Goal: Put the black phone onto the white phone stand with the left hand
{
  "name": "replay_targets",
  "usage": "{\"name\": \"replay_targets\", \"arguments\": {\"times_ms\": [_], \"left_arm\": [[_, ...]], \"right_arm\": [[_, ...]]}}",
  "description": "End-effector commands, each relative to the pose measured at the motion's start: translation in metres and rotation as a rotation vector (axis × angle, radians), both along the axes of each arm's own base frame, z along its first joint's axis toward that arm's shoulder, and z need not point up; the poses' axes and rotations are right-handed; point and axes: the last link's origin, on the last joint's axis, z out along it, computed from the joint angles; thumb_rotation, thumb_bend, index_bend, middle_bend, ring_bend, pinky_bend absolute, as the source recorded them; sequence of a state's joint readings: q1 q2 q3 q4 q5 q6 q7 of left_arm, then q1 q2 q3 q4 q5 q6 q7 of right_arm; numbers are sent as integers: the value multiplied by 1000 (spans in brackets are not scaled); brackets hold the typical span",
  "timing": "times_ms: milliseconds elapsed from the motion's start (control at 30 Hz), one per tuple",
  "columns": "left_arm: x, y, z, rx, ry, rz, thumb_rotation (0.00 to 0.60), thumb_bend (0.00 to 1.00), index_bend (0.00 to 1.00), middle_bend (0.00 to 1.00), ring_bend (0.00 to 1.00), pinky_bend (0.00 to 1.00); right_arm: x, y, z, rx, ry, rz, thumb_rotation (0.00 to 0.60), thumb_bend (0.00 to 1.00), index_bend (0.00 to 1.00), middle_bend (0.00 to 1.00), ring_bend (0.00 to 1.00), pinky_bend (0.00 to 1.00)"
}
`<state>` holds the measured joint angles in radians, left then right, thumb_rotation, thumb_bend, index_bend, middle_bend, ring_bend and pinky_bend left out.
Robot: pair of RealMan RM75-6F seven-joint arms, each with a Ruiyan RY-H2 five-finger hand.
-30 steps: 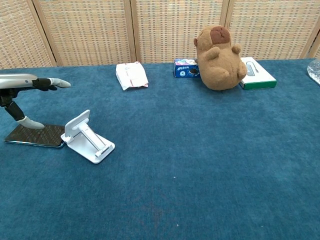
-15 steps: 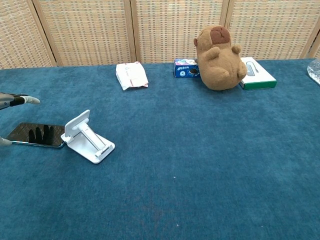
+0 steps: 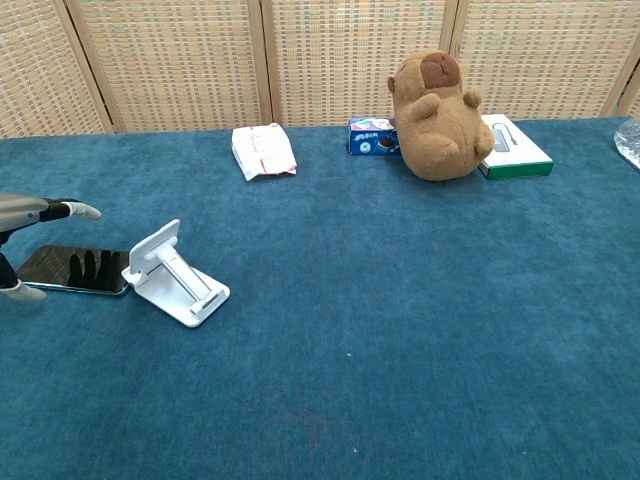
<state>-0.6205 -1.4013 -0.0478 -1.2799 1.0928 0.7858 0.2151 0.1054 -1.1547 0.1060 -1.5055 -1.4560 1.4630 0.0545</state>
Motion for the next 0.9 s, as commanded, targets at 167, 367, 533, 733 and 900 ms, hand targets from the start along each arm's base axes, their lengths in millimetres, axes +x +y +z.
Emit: {"name": "replay_targets", "arguments": {"times_ms": [167,367,533,733,900], "left_arm": [[2,3,-13,-33,-20,19,600,0,102,58,23,46],[7,6,-19,-34,-33,18,600,0,123,75,37,61],[11,8,-24,-37,-40,14,600,1,169,119,76,93],[17,12,-24,-16,-71,11,600,8,240,201,146,148],[19,13,-20,-27,-68,12,600,5,239,201,146,148]], "right_arm": [[-1,0,0,0,-1,-5,600,2,70,0,0,0],[-2,-1,0,3,-1,-8,600,2,70,0,0,0],[-2,-1,-1,9,-1,-10,600,2,70,0,0,0],[-3,-1,-1,13,-1,-16,600,2,70,0,0,0],[-4,-2,-2,16,-1,-20,600,2,70,0,0,0]]}}
